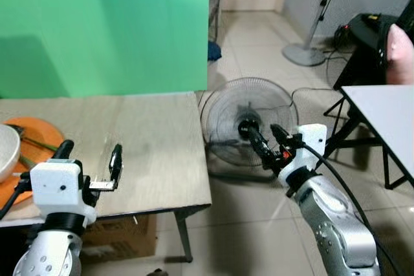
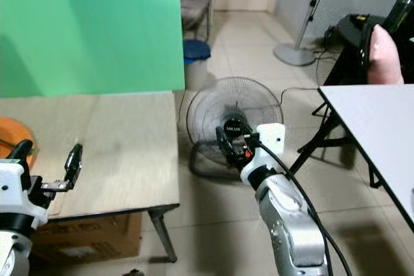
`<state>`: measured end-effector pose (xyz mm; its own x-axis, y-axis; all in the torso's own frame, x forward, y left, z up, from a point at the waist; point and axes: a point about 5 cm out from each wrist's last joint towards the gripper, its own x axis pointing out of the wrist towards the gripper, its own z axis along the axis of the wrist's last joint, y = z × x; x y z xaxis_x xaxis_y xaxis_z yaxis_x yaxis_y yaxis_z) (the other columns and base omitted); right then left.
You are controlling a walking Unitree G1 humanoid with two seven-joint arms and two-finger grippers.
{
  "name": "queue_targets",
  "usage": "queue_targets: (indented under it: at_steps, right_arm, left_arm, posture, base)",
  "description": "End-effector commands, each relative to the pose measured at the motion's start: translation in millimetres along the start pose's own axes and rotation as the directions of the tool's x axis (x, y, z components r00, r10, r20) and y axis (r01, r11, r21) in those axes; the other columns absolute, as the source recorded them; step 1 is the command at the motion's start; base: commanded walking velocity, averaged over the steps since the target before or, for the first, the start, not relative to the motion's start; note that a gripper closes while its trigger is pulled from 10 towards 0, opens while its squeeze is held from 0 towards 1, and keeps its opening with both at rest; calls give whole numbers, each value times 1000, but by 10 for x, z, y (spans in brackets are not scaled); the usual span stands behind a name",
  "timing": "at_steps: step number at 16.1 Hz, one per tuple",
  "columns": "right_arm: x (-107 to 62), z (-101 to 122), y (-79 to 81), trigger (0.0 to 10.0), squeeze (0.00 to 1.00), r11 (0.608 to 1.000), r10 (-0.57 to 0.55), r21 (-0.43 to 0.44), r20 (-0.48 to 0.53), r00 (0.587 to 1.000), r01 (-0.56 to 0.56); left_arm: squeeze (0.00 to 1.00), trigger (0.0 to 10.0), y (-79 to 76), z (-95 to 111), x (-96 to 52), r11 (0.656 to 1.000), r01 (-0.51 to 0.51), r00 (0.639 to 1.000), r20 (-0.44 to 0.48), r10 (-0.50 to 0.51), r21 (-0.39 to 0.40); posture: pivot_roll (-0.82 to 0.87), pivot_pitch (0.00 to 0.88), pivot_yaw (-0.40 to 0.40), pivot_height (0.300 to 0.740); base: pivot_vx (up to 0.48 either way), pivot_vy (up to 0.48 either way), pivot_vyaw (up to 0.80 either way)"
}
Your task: Setting the table
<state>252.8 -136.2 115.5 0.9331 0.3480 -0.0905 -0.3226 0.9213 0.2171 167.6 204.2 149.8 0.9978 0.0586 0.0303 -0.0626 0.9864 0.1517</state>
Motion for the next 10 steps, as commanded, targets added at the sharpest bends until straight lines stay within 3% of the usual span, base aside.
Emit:
queue_targets:
  at_steps: [1,6,10]
  right_arm:
    - [3,22,-18,10000,0,1000,-10,5,-3,1000,10]
    - [12,9,-50,10000,0,999,-41,21,-13,999,41]
    - [16,12,-90,10000,0,996,-82,33,-7,997,82]
  left_arm:
    - [0,10000,6,5,1,1000,-7,1000,-5,7,3]
    - [0,10000,22,7,18,1000,-2,1000,-17,2,9]
    - [0,10000,9,2,93,999,38,999,-24,-38,21]
  posture:
    - [-32,0,3,740]
    - [-26,0,0,740]
    - [-34,0,20,740]
  base:
    - [0,307,0]
    - [0,313,-380]
    - [0,312,0]
